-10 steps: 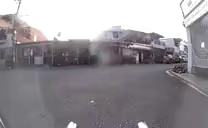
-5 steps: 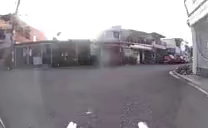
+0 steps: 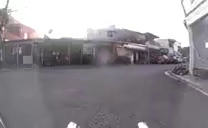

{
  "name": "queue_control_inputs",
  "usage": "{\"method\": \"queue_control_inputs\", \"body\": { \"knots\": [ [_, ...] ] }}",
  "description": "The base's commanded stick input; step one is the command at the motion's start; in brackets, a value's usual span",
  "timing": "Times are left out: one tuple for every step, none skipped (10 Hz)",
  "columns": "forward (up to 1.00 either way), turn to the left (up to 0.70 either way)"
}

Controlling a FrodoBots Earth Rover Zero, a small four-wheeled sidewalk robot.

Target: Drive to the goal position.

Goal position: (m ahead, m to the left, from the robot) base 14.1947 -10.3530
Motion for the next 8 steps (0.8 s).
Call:
{"method": "queue_control_inputs", "body": {
  "knots": [
    [0.7, -0.35],
    [0.7, -0.33],
    [0.7, -0.28],
    [0.7, -0.06],
    [0.7, 0.0],
    [0.7, 0.0],
    [0.7, 0.0],
    [0.7, 0.0]
  ]
}}
